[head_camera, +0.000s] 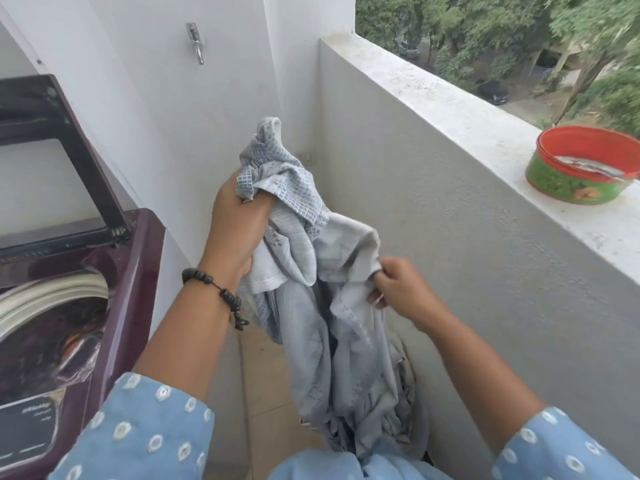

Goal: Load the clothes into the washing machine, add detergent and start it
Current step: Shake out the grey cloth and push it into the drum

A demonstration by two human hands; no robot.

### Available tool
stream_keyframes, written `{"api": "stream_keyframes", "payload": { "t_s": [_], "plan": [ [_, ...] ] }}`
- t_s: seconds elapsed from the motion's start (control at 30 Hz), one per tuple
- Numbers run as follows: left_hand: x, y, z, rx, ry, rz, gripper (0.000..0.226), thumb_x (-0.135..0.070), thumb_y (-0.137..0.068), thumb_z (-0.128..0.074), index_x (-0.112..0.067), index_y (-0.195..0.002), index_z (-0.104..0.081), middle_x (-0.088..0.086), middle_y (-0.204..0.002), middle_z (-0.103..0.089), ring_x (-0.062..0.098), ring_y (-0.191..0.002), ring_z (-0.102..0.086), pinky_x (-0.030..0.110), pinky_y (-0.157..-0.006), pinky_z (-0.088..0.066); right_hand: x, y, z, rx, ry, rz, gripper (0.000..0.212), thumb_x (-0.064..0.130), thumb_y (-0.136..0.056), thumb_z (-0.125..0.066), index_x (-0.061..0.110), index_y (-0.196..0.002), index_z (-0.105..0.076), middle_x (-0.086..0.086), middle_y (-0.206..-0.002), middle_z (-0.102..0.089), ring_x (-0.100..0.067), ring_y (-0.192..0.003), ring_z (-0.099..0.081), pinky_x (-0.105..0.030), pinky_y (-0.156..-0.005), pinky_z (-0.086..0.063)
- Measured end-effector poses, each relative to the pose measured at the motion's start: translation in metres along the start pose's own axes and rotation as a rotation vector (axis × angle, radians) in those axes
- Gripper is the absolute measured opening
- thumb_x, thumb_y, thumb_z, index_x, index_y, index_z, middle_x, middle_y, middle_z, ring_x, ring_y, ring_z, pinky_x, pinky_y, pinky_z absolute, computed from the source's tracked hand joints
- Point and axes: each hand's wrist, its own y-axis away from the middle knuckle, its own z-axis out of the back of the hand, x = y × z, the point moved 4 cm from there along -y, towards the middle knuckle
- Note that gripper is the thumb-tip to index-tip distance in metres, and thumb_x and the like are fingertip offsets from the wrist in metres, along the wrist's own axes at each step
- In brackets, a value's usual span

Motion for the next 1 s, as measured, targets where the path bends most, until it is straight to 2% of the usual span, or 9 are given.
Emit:
{"api": "stream_keyframes", "payload": {
  "t_s": [0.1,0.23,0.33,0.47,0.57,0.73,0.8,0.9,1.0],
  "plan": [
    [0.016,-0.001,0.01,0.022,-0.075,0.048,0.019,-0.025,-0.092,-0.064,-0.017,-0.109,-0.066,0.002,-0.099,-0.072,0.02,-0.097,-0.069,0.029,-0.075,-0.056,0.057,0.007,0.044,-0.131,-0.183,0.208,0.024,0.016,-0.101,-0.048,0.01,-0.083,-0.062,-0.009,-0.072,-0.061,-0.018,-0.06,-0.057,-0.031,-0.056,-0.049],
    [0.021,0.007,0.004,0.141,-0.062,0.071,0.029,-0.027,-0.08,-0.067,-0.022,-0.109,-0.066,0.007,-0.106,-0.072,0.029,-0.104,-0.067,0.056,-0.094,-0.052,0.126,0.023,0.084,-0.143,-0.413,0.494,0.02,0.017,-0.103,-0.044,0.01,-0.097,-0.062,-0.002,-0.08,-0.063,-0.006,-0.066,-0.059,-0.019,-0.06,-0.048],
    [0.012,0.012,-0.012,0.268,0.062,0.033,0.036,-0.014,-0.081,-0.066,-0.015,-0.117,-0.062,0.007,-0.106,-0.072,0.025,-0.101,-0.069,0.043,-0.087,-0.057,0.145,0.027,0.075,-0.026,-0.353,0.591,0.02,0.018,-0.102,-0.047,0.01,-0.101,-0.064,-0.001,-0.085,-0.067,-0.01,-0.075,-0.061,-0.026,-0.069,-0.049],
    [0.005,0.024,-0.037,0.406,0.182,0.023,0.055,-0.01,-0.083,-0.07,-0.001,-0.133,-0.049,0.001,-0.102,-0.071,0.012,-0.093,-0.07,0.023,-0.075,-0.055,0.143,0.025,0.044,-0.04,-0.136,0.612,0.035,0.029,-0.097,-0.052,-0.004,-0.098,-0.064,-0.021,-0.092,-0.061,-0.027,-0.077,-0.058,-0.046,-0.069,-0.045],
    [0.005,0.032,-0.044,0.441,0.253,0.084,0.046,-0.008,-0.079,-0.074,-0.001,-0.121,-0.055,-0.003,-0.09,-0.074,0.011,-0.083,-0.071,0.022,-0.068,-0.055,0.14,0.026,0.039,-0.067,-0.083,0.619,0.037,0.03,-0.098,-0.053,-0.004,-0.099,-0.066,-0.021,-0.106,-0.061,-0.037,-0.095,-0.061,-0.055,-0.084,-0.047],
    [0.004,0.032,-0.042,0.205,0.381,0.111,0.014,-0.002,-0.09,-0.06,-0.014,-0.094,-0.066,-0.002,-0.077,-0.074,0.014,-0.076,-0.071,0.032,-0.07,-0.057,0.117,0.036,0.039,0.211,-0.402,0.493,0.033,0.034,-0.096,-0.056,0.017,-0.124,-0.06,0.004,-0.117,-0.068,-0.01,-0.108,-0.064,-0.029,-0.088,-0.053],
    [0.005,0.024,-0.04,0.072,0.446,0.143,0.012,-0.008,-0.091,-0.06,-0.016,-0.09,-0.068,0.0,-0.08,-0.073,0.018,-0.08,-0.07,0.038,-0.077,-0.057,0.093,0.039,0.037,0.227,-0.432,0.462,0.075,0.047,-0.082,-0.068,0.03,-0.147,-0.033,0.007,-0.147,-0.045,-0.008,-0.134,-0.045,-0.036,-0.109,-0.041],
    [0.004,0.02,-0.046,0.007,0.663,0.225,0.024,-0.023,-0.084,-0.067,-0.012,-0.106,-0.065,0.005,-0.088,-0.071,0.022,-0.084,-0.07,0.037,-0.075,-0.057,0.062,0.047,0.016,0.238,-0.327,0.335,0.121,0.047,-0.059,-0.086,0.044,-0.151,-0.007,0.017,-0.157,-0.025,-0.002,-0.142,-0.03,-0.039,-0.116,-0.03],
    [-0.002,0.029,-0.065,0.045,0.795,0.282,0.035,-0.031,-0.082,-0.069,-0.013,-0.111,-0.063,0.007,-0.095,-0.07,0.024,-0.089,-0.069,0.037,-0.078,-0.056,0.05,0.05,-0.017,0.254,-0.219,0.285,0.095,0.029,-0.061,-0.091,0.028,-0.142,-0.041,0.016,-0.136,-0.055,0.001,-0.125,-0.051,-0.029,-0.104,-0.045]
  ]
}}
